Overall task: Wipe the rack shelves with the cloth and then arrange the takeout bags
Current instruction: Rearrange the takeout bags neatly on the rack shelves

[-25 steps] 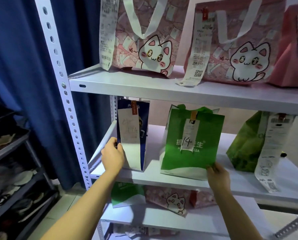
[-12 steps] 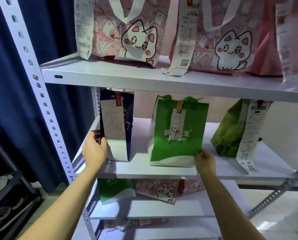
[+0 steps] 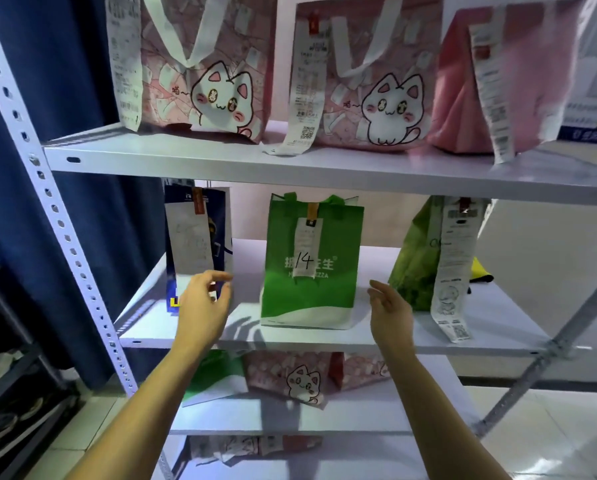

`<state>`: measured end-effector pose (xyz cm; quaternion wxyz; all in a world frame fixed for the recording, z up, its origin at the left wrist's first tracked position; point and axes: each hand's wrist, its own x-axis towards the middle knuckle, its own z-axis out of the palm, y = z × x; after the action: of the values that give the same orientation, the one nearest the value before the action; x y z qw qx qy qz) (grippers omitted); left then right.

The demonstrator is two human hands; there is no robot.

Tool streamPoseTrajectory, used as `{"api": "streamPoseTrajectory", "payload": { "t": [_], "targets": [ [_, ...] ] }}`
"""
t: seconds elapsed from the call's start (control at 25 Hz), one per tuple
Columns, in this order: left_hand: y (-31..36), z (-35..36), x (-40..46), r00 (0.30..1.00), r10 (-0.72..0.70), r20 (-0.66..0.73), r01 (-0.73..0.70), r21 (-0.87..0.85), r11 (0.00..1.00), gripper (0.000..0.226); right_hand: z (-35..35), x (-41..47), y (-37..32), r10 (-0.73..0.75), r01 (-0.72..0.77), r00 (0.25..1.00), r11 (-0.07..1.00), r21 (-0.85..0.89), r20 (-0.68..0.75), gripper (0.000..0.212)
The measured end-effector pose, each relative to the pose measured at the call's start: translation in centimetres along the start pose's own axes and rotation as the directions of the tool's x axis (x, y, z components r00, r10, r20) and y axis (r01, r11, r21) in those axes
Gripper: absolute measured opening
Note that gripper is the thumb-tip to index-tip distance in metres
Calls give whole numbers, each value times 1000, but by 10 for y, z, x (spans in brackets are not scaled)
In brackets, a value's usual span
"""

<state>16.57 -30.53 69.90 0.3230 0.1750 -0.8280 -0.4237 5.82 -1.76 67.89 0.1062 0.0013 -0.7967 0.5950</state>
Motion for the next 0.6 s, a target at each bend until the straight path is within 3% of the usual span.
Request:
{"api": "streamPoseTrajectory", "payload": {
  "t": [0.28,0.6],
  "targets": [
    [114,48,-40,992,103,77,-96,-96,991,17,-92,18,-53,-219,224,973,972,76,-72,32],
    [250,58,-7,946,324,22,-319,-130,939,11,-166,67,-131,-409,423,905,894,150,-113,30]
  ]
}}
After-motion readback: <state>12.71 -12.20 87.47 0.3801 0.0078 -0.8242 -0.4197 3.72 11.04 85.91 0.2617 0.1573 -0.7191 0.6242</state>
